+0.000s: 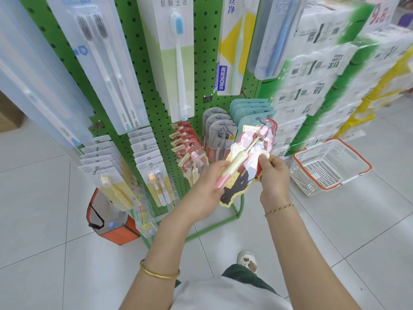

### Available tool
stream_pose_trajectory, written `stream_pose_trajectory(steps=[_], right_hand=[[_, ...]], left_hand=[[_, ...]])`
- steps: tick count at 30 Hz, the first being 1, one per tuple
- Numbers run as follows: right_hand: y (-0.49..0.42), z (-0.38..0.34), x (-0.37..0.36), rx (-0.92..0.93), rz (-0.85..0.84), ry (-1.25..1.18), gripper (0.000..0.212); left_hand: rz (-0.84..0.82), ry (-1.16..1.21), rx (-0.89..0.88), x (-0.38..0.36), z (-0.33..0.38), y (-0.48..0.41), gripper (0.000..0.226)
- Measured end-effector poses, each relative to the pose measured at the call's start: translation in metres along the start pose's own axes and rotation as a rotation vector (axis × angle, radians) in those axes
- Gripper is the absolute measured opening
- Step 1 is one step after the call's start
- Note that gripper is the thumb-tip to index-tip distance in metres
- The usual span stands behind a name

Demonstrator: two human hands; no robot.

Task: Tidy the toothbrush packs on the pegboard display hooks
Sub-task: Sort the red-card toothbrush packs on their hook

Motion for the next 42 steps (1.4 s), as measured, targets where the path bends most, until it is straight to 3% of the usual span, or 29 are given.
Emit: stream_pose_trajectory(steps=[2,7,11,13,16,19,22,25,29,33,39,42], right_hand=[[0.000,-0.002,-0.001,0.004,0.011,-0.006,0.029],[0.006,-0.005,-0.008,-0.001,-0.002,-0.058,0.030],[0.007,-0.012,-0.014,0.031,-0.061,-0.095,0.024],[0.009,-0.016,-0.017,0.021,-0.069,-0.146,0.026],[0.011,-0.012,-0.021,-0.057,-0.094,-0.216,0.032],[0.016,-0.011,-0.030,-0.096,-0.217,-0.221,0.021],[0.019,-0.015,-0.040,-0.035,-0.315,-0.257,0.016],[0.017,-0.013,-0.038,-0.005,-0.307,-0.219,0.012],[0.015,-0.013,-0.038,0.005,-0.380,-0.252,0.006],[0.020,-0.015,-0.044,0.027,-0.599,-0.240,0.007],[0.032,-0.002,-0.051,0.053,-0.916,-0.052,0.007],[0.036,0.010,-0.054,0.046,-1.006,0.033,0.019]], left_hand=[[0.021,-0.048,-0.037,-0.002,0.003,0.001,0.060],[0.198,-0.329,-0.063,0.000,0.007,0.001,0.093],[0.267,-0.356,-0.089,0.003,0.006,0.002,0.078],[0.251,-0.271,-0.117,0.005,0.011,0.004,0.073],[0.095,0.140,-0.114,0.008,0.021,0.008,0.058],[-0.077,0.497,-0.040,0.004,0.017,0.007,0.047],[-0.122,0.534,0.056,-0.001,0.006,0.004,0.040],[-0.114,0.481,0.089,-0.002,-0.001,0.002,0.033],[-0.004,0.401,0.112,0.008,-0.008,-0.001,0.022],[0.174,0.417,0.105,0.027,-0.004,0.000,0.007],[0.419,0.478,-0.012,0.058,0.005,0.001,0.010],[0.468,0.492,-0.048,0.063,0.006,0.003,0.017]])
Point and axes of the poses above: each hand's wrist, its own y-axis away from the middle knuckle, its own x-axis out of the back of the hand, z = x × y, the point moved 8 cm from there along -y, towards the middle knuckle, and after that the axes turned 15 degrees about x, right-handed, at the moved point
